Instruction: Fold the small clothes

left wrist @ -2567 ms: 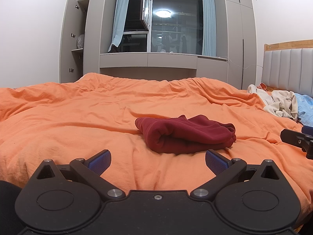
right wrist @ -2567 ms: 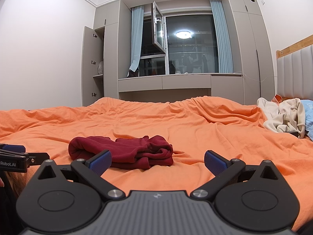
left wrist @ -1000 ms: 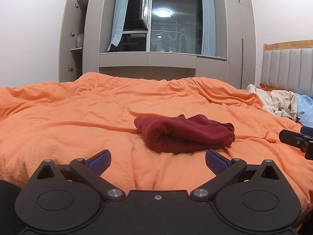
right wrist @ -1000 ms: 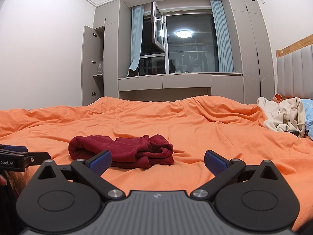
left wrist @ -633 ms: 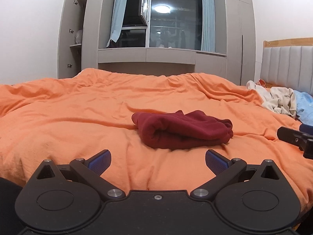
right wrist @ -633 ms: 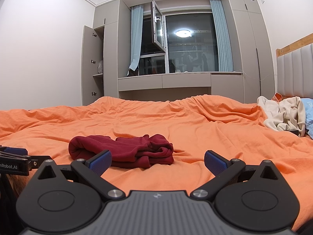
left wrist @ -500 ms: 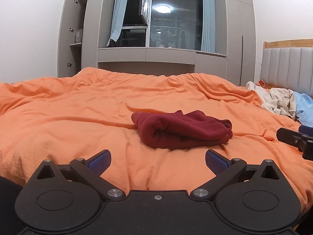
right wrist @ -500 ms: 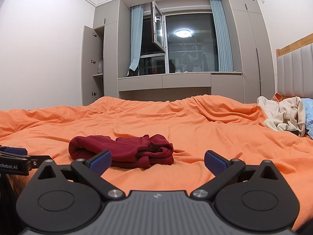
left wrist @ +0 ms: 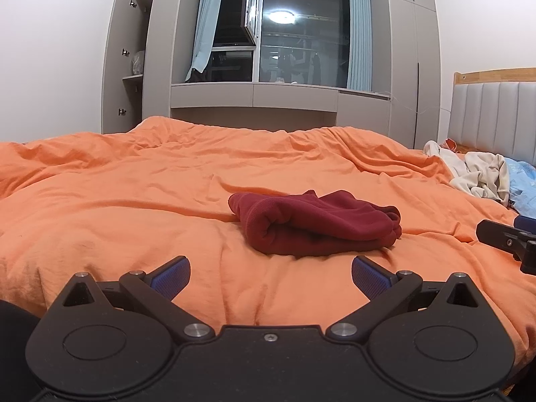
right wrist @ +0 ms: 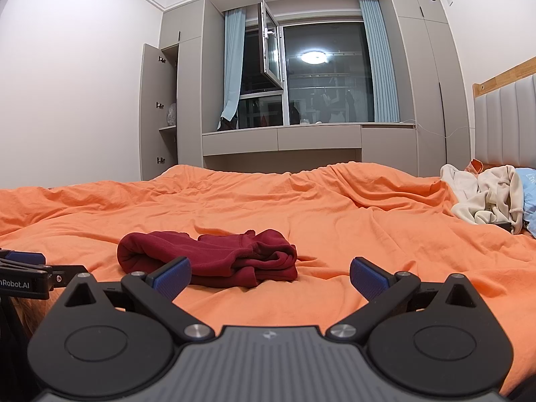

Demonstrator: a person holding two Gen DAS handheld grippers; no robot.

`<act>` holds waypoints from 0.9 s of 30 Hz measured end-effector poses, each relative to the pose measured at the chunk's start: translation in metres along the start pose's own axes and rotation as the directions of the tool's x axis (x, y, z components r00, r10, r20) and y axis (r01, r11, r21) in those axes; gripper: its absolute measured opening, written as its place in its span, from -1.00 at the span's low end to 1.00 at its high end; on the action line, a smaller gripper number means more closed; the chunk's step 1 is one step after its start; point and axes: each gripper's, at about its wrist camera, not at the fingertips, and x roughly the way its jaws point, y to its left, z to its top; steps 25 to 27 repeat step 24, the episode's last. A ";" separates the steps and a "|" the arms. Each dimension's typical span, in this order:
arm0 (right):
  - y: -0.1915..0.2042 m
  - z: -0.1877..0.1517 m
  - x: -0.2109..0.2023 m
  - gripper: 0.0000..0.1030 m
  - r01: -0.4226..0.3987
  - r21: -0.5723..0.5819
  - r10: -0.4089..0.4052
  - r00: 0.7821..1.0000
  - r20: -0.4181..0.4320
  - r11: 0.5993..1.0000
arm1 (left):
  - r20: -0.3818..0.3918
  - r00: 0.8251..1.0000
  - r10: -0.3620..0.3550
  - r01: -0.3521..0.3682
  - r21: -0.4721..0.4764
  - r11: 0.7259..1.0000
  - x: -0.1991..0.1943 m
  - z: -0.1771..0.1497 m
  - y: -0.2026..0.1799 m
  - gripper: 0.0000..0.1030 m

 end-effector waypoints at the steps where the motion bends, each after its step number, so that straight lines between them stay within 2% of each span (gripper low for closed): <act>1: 0.000 0.000 0.000 1.00 0.000 0.000 0.000 1.000 0.000 1.000 | 0.000 1.000 0.000 0.000 0.000 1.000 0.000 0.000 0.000 0.99; 27: 0.000 0.001 0.000 1.00 0.000 0.000 0.000 1.000 -0.001 1.000 | -0.003 1.000 0.008 -0.008 0.007 1.000 0.000 0.001 0.001 0.99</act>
